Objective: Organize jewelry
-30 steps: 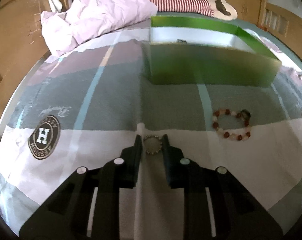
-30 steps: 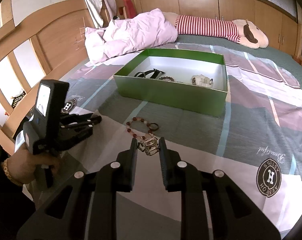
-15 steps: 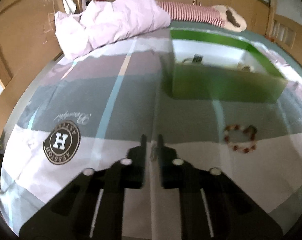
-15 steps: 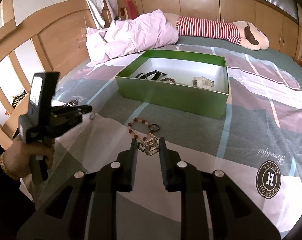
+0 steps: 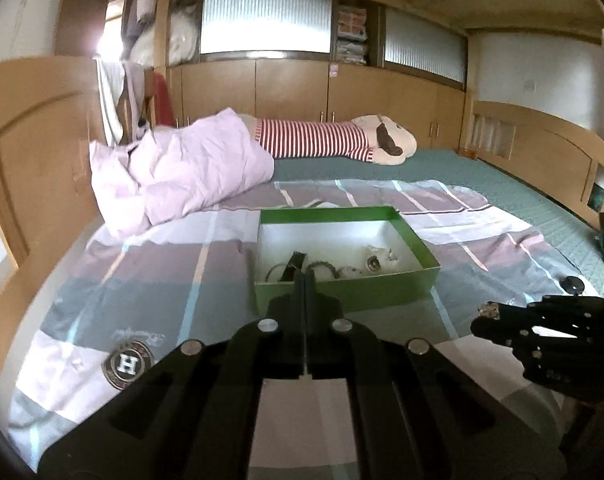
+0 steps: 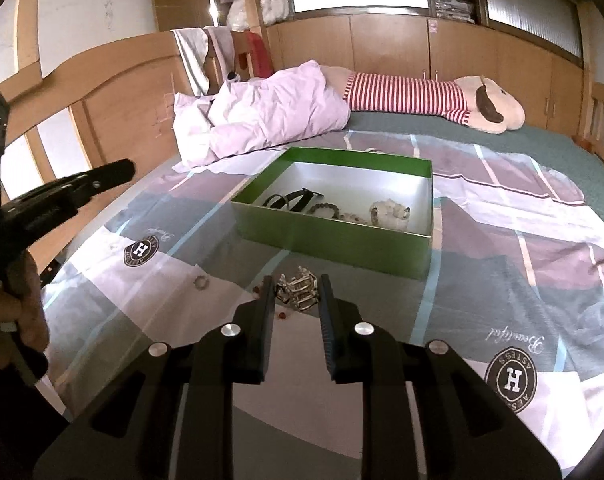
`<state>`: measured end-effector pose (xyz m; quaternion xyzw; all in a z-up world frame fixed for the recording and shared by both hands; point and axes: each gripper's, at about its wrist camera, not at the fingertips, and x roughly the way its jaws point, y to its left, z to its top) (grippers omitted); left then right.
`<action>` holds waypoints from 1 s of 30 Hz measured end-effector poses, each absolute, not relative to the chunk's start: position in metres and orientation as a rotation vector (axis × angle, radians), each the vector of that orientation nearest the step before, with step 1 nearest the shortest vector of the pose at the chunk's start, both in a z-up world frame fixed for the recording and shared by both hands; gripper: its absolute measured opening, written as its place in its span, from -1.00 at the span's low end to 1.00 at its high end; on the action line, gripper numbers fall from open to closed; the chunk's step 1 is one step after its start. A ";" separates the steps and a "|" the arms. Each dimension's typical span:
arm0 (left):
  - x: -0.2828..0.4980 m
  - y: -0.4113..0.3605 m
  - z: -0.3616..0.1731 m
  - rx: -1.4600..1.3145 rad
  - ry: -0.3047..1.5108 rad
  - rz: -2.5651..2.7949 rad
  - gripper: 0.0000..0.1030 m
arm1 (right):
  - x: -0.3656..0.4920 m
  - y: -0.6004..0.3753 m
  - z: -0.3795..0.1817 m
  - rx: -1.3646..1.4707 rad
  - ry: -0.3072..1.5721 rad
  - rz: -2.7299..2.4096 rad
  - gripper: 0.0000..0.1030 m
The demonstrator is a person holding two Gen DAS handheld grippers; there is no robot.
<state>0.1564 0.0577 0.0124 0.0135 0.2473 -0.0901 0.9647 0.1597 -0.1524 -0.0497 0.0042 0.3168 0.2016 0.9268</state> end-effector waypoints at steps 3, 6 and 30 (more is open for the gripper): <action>0.167 0.064 -0.007 0.021 0.599 -0.189 0.82 | 0.162 -0.148 -0.057 -0.006 0.687 0.425 -0.58; 0.186 0.073 -0.050 -0.028 0.745 -0.142 0.45 | 0.165 -0.139 -0.066 -0.022 0.717 0.434 -0.58; 0.234 0.083 -0.156 -0.021 0.923 -0.035 -0.48 | 0.165 -0.139 -0.070 -0.015 0.737 0.459 -0.58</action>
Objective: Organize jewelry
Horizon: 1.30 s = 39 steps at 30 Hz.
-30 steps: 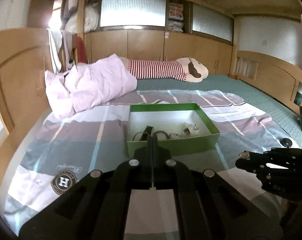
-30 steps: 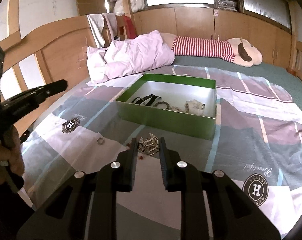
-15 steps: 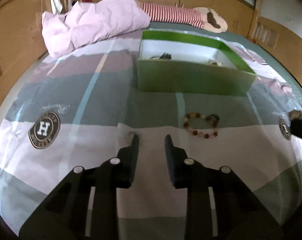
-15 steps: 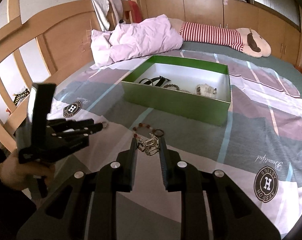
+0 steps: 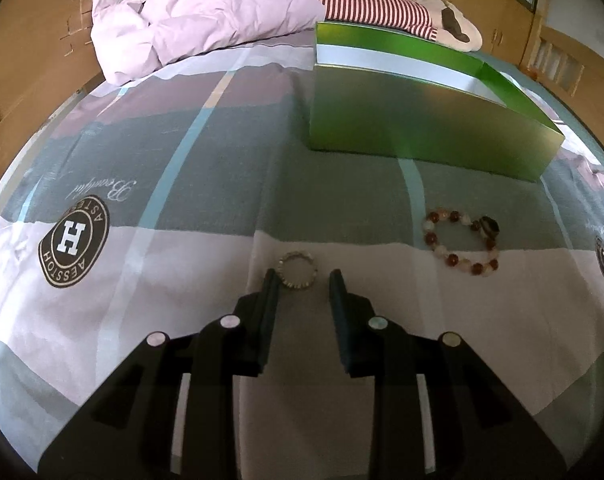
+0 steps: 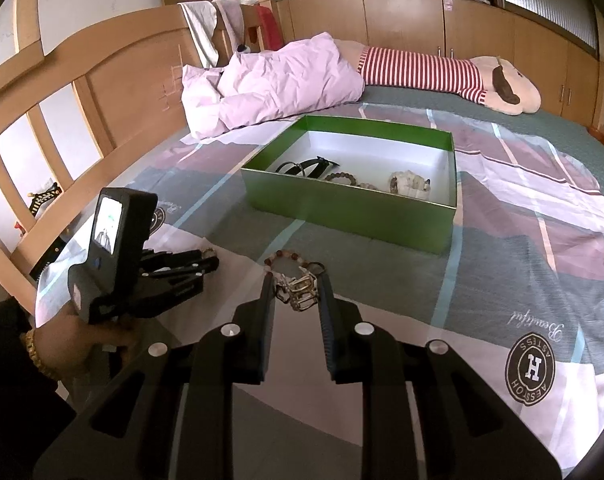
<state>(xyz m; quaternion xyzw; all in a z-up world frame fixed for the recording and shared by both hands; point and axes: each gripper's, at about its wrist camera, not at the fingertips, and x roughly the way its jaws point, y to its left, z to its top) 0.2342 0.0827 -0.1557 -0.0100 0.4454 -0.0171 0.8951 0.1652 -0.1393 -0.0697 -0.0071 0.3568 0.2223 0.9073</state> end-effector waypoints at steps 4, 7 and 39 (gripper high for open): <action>0.238 0.082 -0.156 -0.024 0.922 -0.025 -0.48 | 0.166 -0.143 -0.070 -0.010 0.739 0.450 -0.58; 0.239 0.081 -0.156 -0.014 0.918 -0.024 -0.54 | 0.166 -0.143 -0.070 -0.010 0.739 0.449 -0.58; 0.129 0.024 -0.023 -0.024 0.696 -0.126 -0.60 | 0.162 -0.148 -0.054 0.029 0.654 0.341 -0.58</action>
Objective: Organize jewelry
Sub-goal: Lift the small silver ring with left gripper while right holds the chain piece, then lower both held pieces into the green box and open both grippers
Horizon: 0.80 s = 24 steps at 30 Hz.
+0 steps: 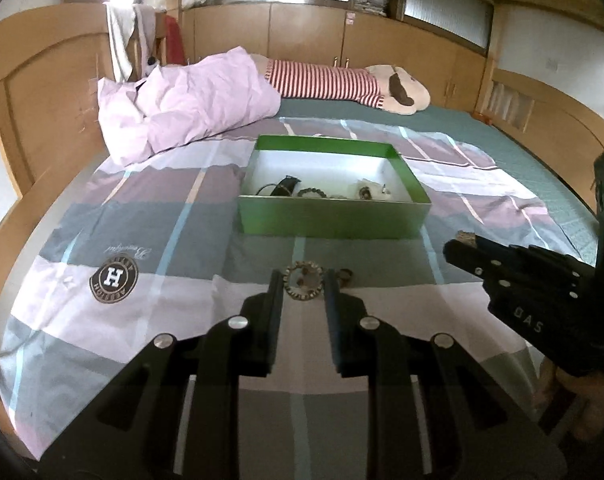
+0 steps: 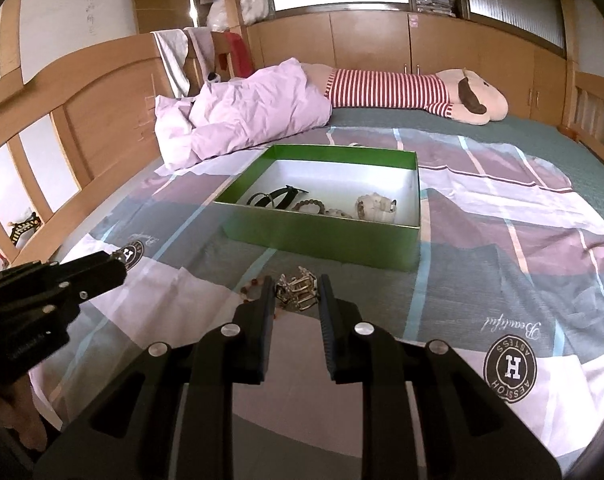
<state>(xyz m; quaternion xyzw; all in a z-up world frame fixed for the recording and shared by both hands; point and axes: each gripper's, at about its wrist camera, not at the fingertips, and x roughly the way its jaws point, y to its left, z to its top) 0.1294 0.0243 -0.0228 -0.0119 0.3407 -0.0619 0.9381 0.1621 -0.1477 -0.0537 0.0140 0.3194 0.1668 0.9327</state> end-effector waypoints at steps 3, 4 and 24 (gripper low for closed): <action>0.134 0.029 -0.025 -0.051 0.696 -0.129 -0.60 | 0.159 -0.144 -0.051 0.025 0.644 0.339 -0.58; 0.134 0.031 -0.026 -0.054 0.695 -0.125 -0.60 | 0.158 -0.143 -0.051 0.024 0.644 0.338 -0.58; 0.191 0.029 -0.022 -0.065 0.704 -0.107 -0.60 | 0.196 -0.146 -0.024 0.061 0.580 0.338 -0.58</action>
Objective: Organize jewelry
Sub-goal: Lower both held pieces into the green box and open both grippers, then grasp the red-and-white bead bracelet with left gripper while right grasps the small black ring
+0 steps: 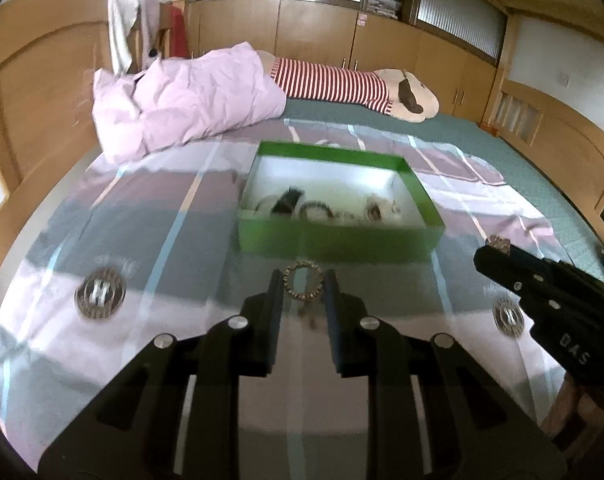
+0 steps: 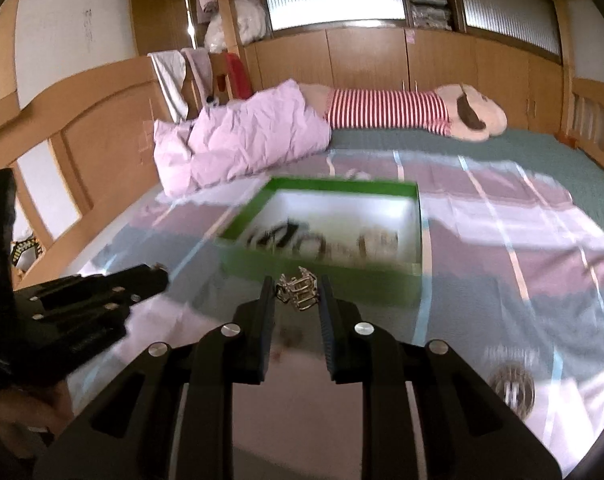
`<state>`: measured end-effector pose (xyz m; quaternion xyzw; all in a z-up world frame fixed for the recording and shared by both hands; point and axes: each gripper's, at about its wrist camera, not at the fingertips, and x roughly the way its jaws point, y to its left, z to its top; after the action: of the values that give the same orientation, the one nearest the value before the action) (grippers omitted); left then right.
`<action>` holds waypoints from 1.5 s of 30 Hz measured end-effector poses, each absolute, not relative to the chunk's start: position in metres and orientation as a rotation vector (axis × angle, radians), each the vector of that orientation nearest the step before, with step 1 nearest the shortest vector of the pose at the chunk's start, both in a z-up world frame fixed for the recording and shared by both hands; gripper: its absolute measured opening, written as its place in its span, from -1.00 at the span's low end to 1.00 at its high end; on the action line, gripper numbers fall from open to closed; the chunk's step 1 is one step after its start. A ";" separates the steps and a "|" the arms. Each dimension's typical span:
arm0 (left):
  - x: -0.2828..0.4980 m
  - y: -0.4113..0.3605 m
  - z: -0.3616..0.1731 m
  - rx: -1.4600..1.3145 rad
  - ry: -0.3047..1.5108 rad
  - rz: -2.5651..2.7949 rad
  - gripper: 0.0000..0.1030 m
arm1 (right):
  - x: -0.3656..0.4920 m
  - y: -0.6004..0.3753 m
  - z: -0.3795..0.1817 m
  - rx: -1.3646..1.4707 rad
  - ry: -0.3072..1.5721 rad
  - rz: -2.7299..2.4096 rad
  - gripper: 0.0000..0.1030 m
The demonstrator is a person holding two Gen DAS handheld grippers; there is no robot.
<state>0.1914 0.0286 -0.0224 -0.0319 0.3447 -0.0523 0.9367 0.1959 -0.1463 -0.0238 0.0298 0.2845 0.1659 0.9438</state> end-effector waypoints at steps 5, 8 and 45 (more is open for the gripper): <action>0.272 0.021 -0.020 -0.110 0.713 -0.148 -0.60 | 0.264 -0.151 -0.024 0.091 0.588 0.313 -0.58; 0.320 0.013 -0.034 -0.127 0.743 -0.174 -0.59 | 0.308 -0.155 -0.044 0.105 0.614 0.309 -0.51; 0.288 0.001 -0.155 0.261 1.015 -0.238 -0.15 | 0.275 -0.136 -0.127 -0.189 0.945 0.466 0.17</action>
<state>0.2878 0.0011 -0.1547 0.1241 0.4834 -0.1134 0.8591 0.2745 -0.1364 -0.1266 -0.0901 0.4503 0.2220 0.8601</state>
